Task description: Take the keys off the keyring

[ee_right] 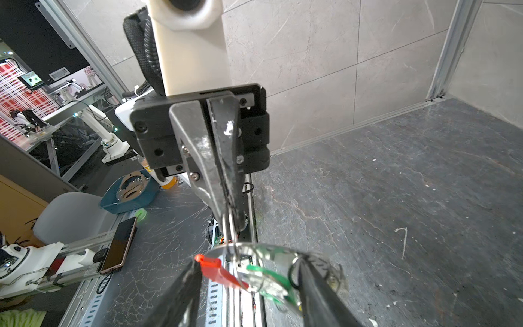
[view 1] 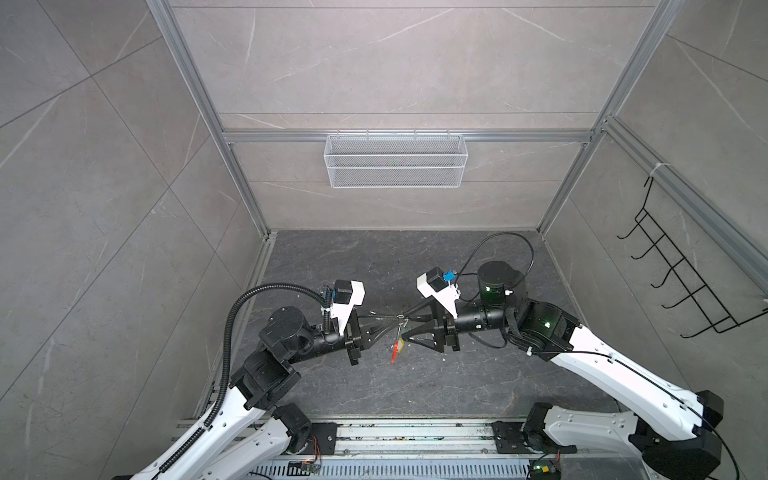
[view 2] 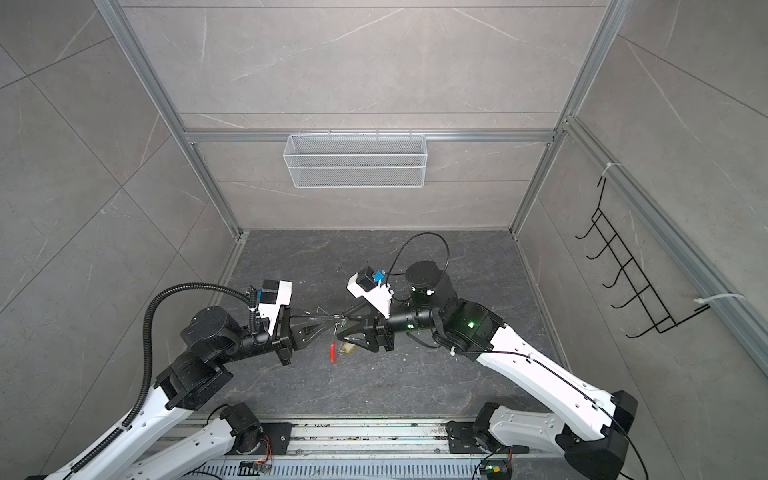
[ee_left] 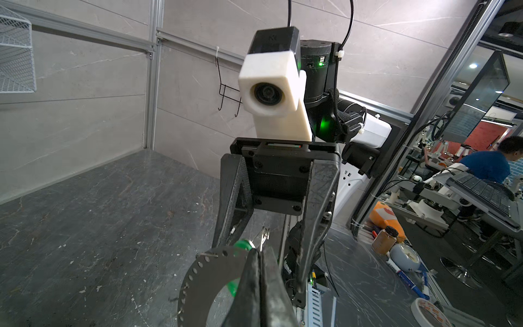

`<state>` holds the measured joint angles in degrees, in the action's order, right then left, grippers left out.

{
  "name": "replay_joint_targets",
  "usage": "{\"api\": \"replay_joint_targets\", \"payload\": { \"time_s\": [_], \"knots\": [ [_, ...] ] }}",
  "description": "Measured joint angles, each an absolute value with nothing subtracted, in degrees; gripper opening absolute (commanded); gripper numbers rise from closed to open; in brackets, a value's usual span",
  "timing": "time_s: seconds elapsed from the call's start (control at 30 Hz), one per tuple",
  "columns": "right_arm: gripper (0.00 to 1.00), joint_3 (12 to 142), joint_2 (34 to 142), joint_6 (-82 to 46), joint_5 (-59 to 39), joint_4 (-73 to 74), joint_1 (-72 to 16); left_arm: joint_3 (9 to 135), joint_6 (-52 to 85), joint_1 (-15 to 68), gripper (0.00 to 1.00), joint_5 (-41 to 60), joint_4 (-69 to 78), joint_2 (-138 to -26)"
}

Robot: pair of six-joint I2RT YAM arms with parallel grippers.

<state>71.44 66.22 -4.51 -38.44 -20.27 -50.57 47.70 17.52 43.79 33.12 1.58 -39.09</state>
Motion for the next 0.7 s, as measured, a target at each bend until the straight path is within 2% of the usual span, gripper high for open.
{"api": "replay_joint_targets", "payload": {
  "time_s": [0.17,0.4,0.7],
  "knots": [
    [0.25,71.46,66.85,-4.40,-37.19,-20.40,-51.00,47.31,17.54,43.79,0.00,32.88,1.83,-38.79],
    [0.01,71.50,67.37,-4.08,-35.29,-21.19,-51.81,47.18,17.56,43.79,0.00,31.42,1.85,-38.06],
    [0.00,72.03,68.45,-3.86,-32.67,-21.61,-54.39,43.97,18.96,44.03,0.00,26.87,4.82,-35.66]
  ]
}}
